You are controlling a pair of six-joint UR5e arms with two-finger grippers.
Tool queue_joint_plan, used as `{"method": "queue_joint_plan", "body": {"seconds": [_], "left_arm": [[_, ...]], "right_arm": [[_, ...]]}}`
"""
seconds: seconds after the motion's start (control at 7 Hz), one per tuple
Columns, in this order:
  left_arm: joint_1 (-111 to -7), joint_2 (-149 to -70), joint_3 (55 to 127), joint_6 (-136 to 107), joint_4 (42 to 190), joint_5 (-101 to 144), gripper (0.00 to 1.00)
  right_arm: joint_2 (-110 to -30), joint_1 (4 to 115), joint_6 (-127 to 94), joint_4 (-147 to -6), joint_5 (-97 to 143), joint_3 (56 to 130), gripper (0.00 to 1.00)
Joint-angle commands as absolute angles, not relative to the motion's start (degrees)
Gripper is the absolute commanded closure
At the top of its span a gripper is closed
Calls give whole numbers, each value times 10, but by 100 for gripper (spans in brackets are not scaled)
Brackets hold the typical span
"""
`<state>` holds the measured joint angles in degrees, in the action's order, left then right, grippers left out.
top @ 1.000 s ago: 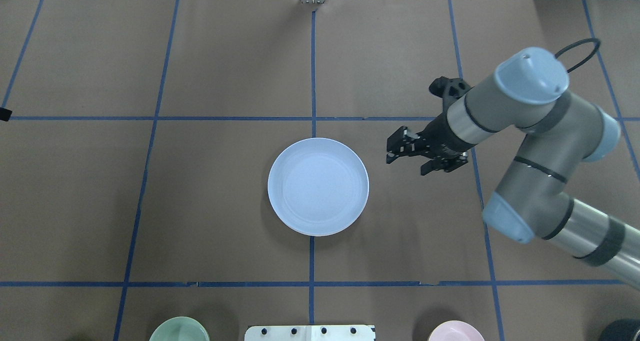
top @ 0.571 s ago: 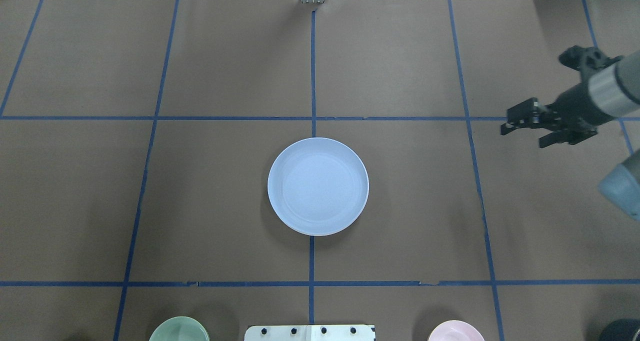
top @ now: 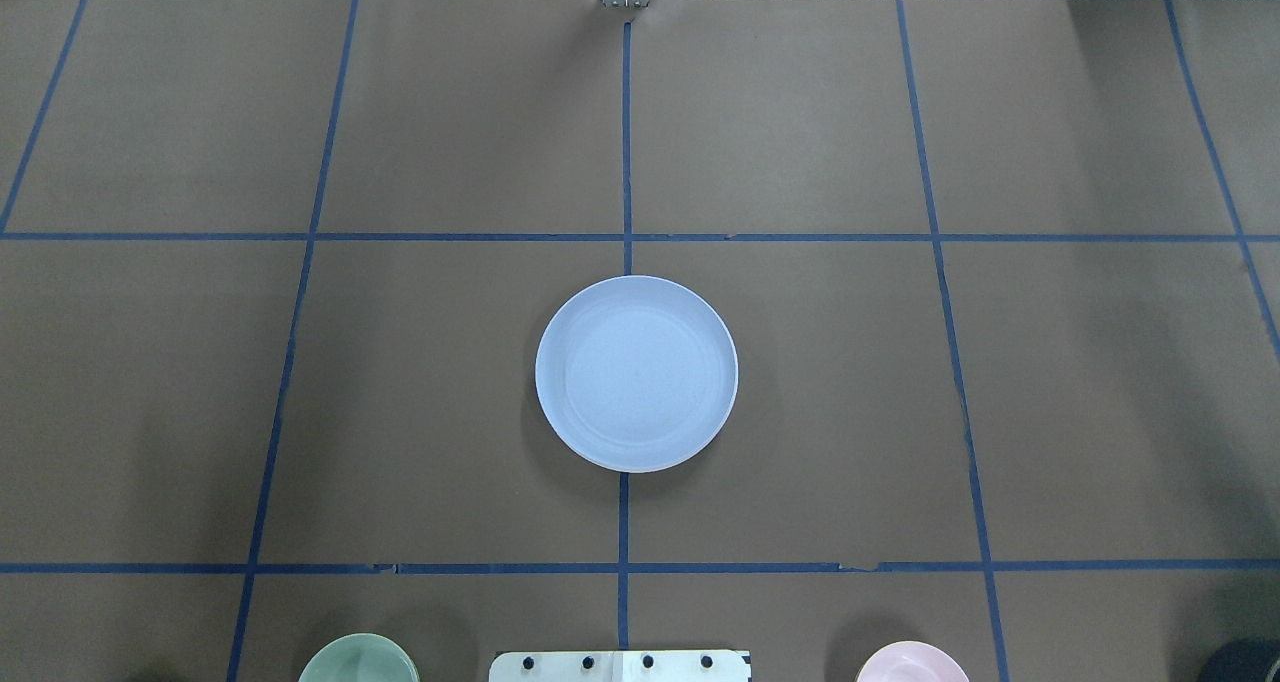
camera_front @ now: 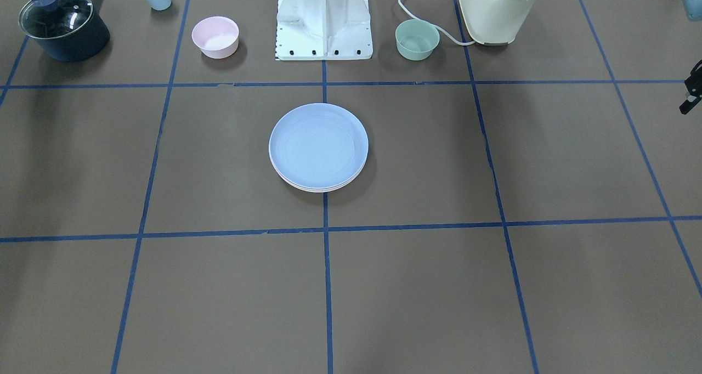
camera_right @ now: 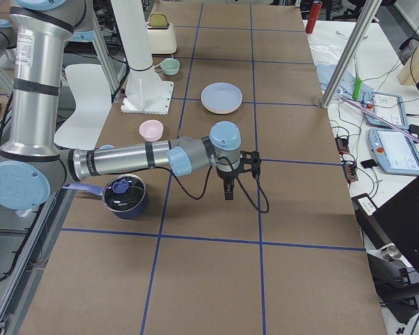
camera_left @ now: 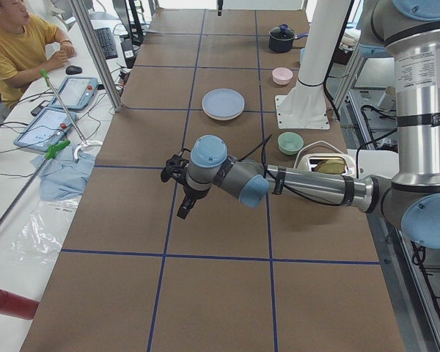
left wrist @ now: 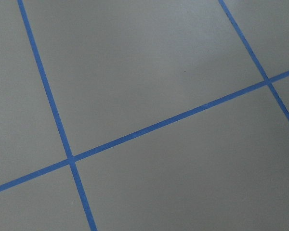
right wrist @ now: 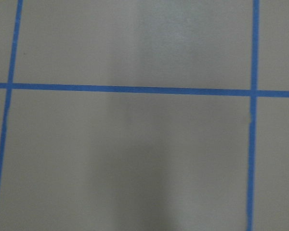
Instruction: Stack three plates with pink and blue
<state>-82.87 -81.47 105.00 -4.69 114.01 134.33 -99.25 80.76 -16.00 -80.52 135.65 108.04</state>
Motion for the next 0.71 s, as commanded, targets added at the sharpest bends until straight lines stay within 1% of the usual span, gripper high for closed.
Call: {"method": "queue_joint_plan", "body": {"seconds": [0.0, 0.43, 0.57], "left_arm": [[-830, -811, 1048, -42, 1138, 1333, 0], [-829, -809, 1046, -46, 1136, 1338, 0], [-828, -801, 1056, -46, 1140, 1339, 0]], "right_arm": [[-994, 843, -63, -870, 1323, 1084, 0], [-998, 842, -64, -871, 1322, 1083, 0], [-998, 842, -65, -871, 1323, 1079, 0]]}}
